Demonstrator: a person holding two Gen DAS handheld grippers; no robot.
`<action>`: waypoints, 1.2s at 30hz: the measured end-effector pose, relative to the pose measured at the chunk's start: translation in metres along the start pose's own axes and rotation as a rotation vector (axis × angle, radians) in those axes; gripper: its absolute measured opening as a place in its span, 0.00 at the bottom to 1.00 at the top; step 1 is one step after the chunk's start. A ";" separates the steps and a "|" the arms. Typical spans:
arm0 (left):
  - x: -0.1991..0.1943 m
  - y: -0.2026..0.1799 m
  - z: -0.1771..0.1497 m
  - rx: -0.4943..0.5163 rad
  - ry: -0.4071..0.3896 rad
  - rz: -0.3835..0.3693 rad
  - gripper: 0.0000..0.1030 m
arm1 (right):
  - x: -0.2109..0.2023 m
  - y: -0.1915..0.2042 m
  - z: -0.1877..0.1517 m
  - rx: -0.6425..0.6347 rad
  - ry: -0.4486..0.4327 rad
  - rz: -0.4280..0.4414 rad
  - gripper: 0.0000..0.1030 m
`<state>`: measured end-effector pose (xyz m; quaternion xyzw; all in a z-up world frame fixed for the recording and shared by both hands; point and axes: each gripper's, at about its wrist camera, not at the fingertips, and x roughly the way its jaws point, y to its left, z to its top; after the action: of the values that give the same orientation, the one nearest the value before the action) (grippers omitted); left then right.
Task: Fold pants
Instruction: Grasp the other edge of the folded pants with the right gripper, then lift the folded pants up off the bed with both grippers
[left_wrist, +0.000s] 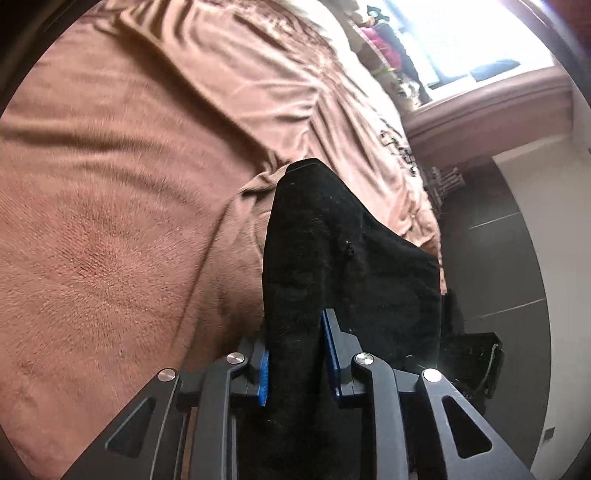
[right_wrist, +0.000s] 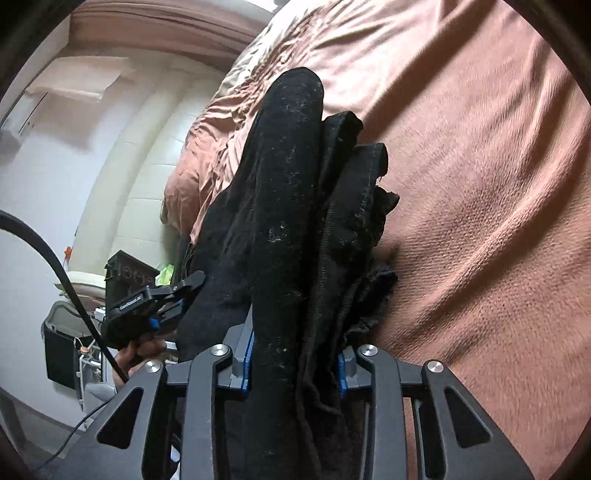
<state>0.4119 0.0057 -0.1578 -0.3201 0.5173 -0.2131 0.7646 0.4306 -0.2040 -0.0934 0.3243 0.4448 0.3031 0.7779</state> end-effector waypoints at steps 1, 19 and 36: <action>-0.004 -0.002 -0.001 0.002 -0.009 -0.009 0.24 | -0.004 0.007 -0.002 -0.018 -0.012 -0.004 0.28; -0.093 -0.060 -0.045 0.101 -0.175 -0.126 0.22 | -0.073 0.085 -0.065 -0.205 -0.165 -0.011 0.26; -0.187 -0.113 -0.102 0.198 -0.296 -0.177 0.22 | -0.144 0.129 -0.135 -0.321 -0.265 -0.002 0.26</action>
<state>0.2473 0.0219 0.0183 -0.3153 0.3454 -0.2800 0.8384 0.2262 -0.2029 0.0246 0.2325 0.2849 0.3241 0.8716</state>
